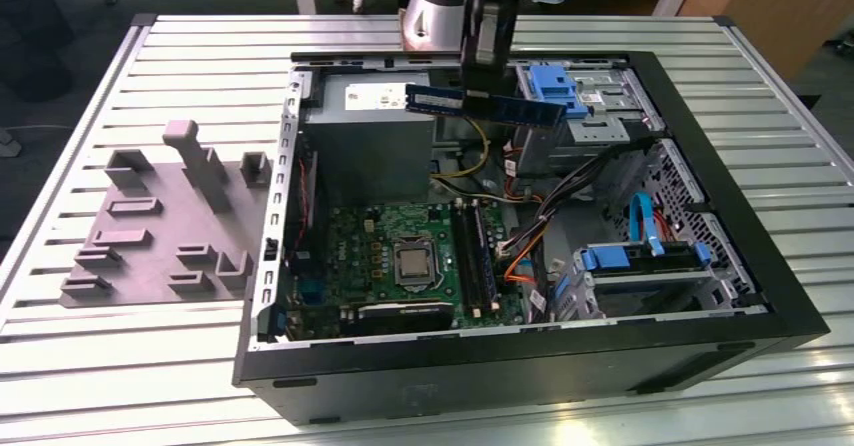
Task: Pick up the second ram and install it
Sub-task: 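Insert the second ram into the second slot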
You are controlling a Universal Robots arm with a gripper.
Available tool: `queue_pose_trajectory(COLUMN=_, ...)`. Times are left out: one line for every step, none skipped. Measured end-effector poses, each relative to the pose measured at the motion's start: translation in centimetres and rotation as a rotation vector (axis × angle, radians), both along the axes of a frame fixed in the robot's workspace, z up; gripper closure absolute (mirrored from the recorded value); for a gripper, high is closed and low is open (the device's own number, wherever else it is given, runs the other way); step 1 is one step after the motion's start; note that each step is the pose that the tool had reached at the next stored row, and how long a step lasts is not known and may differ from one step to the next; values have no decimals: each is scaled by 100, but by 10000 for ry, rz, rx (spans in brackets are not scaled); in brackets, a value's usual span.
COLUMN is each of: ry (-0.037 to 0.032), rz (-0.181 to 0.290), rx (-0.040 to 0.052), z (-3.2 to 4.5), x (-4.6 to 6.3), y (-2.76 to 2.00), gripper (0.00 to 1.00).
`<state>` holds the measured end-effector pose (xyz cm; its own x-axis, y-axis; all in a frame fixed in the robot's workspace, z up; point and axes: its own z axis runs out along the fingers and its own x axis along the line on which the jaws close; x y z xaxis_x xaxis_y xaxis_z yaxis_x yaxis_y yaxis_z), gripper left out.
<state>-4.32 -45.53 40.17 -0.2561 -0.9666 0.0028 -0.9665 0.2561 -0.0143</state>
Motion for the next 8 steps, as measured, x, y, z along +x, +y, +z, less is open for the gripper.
queue_pose_trajectory(ry=0, rz=-181, rx=-1, z=-6, x=0, y=0, gripper=86)
queue_pose_trajectory(ry=0, rz=-360, rx=-1, z=-13, x=0, y=0, gripper=86)
queue_pose_trajectory(ry=0, rz=-540, rx=-2, z=-19, x=0, y=0, gripper=86)
queue_pose_trajectory(ry=-1, rz=-720, rx=-2, z=-26, x=0, y=0, gripper=86)
queue_pose_trajectory(ry=-1, rz=-917, rx=-2, z=-34, x=0, y=0, gripper=86)
queue_pose_trajectory(ry=-1, rz=-1096, rx=-3, z=-41, x=0, y=0, gripper=86)
queue_pose_trajectory(ry=0, rz=-1275, rx=-4, z=-48, x=0, y=0, gripper=86)
queue_pose_trajectory(ry=-1, rz=-1457, rx=-3, z=-55, x=0, y=0, gripper=86)
